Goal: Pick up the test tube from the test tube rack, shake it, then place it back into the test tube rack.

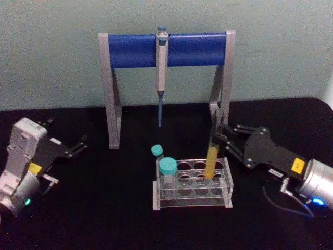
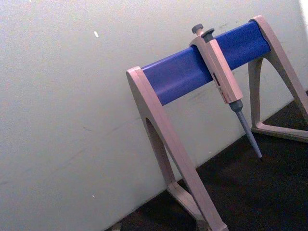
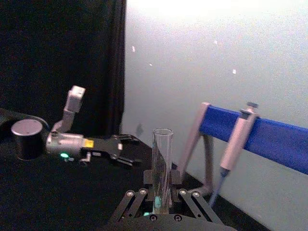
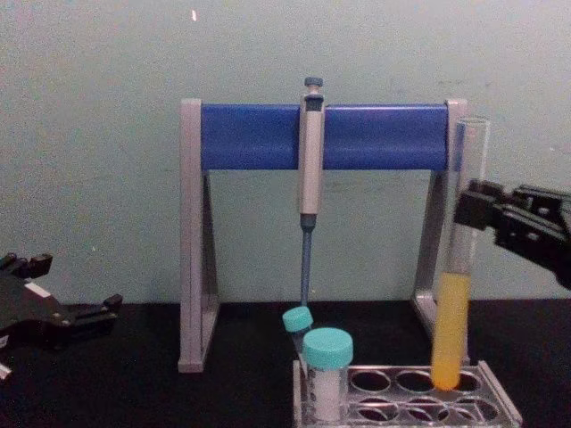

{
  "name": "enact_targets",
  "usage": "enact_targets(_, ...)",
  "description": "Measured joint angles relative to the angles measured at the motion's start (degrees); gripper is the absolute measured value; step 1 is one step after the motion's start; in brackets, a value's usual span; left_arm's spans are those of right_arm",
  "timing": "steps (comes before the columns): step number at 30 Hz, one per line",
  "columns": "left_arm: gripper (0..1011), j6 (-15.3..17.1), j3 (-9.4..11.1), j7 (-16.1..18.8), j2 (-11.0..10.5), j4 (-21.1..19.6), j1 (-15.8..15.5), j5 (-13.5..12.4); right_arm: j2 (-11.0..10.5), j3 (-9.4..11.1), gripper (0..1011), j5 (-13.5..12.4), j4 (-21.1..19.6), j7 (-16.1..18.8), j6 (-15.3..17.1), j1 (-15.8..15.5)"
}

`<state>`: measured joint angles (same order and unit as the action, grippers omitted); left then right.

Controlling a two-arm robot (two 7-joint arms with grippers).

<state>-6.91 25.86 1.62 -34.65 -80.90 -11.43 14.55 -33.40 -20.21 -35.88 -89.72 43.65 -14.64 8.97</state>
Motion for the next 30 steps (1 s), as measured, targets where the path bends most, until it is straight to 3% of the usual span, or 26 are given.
enact_targets(2, 1001, 0.0, 0.0, 0.0, 0.0, 0.0, 0.0, 0.0, -1.0, 0.8, 210, 0.1, -0.6, -1.5, 0.3, -0.8)
enact_targets(8, 1001, 0.0, 0.0, 0.0, 0.0, 0.0, 0.0, 0.0, -1.2, 2.3, 210, 1.0, -0.8, -4.7, 0.5, -1.4)
enact_targets(18, 1001, 0.0, 0.0, 0.0, 0.0, 0.0, 0.0, 0.0, 1.8, 3.3, 209, 3.3, 1.6, -8.6, 1.2, 0.8)
enact_targets(24, 1001, 0.0, 0.0, 0.0, 0.0, 0.0, 0.0, 0.0, 3.4, 2.9, 210, 4.2, 3.1, -9.0, 1.7, 2.9)
enact_targets(30, 1001, 0.0, 0.0, 0.0, 0.0, 0.0, 0.0, 0.0, 4.9, 1.4, 209, 4.2, 4.4, -7.1, 1.8, 5.2)
